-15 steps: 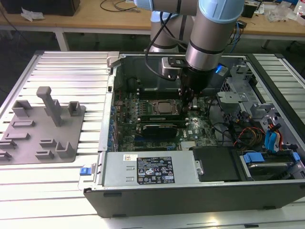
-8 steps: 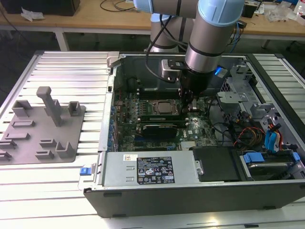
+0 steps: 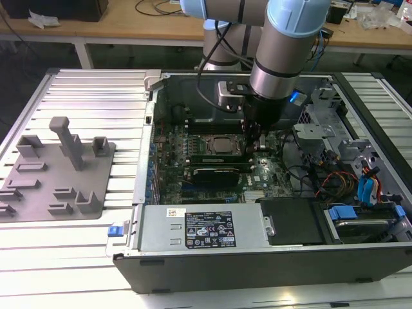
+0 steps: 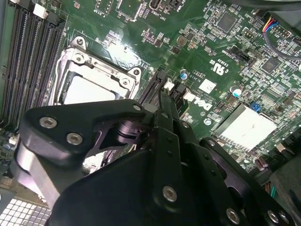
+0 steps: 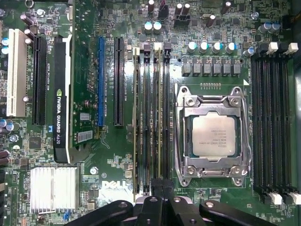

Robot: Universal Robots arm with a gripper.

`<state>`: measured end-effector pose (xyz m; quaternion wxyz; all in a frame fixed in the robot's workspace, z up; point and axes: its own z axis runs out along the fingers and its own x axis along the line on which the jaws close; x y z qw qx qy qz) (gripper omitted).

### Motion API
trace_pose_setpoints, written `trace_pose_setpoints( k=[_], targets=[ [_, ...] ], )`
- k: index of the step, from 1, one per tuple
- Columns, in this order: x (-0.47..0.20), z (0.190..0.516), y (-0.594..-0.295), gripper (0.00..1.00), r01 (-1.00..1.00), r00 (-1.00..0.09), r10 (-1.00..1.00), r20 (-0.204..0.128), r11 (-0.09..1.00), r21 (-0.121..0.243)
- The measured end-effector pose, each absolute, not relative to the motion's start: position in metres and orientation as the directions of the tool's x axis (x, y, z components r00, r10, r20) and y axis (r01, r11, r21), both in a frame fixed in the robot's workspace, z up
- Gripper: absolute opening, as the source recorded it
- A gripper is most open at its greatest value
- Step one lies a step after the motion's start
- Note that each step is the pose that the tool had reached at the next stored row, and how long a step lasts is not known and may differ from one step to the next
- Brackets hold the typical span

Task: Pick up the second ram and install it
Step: 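Press down the second ram until it locks into place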

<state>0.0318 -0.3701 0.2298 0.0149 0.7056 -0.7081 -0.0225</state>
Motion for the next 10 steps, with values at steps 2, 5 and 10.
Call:
trace_pose_setpoints(
  k=[2, 5, 10],
  targets=[
    [0.0318, 0.2351, -0.3702, 0.08, -0.999, -0.004, -1.0, -0.009, 0.003, 0.053],
    [0.0318, 0.2408, -0.3702, 0.08, -0.999, -0.004, -1.0, -0.009, 0.003, 0.053],
    [0.0305, 0.2411, -0.3703, 0.08, -0.999, -0.004, -1.0, -0.009, 0.003, 0.053]
  ],
)
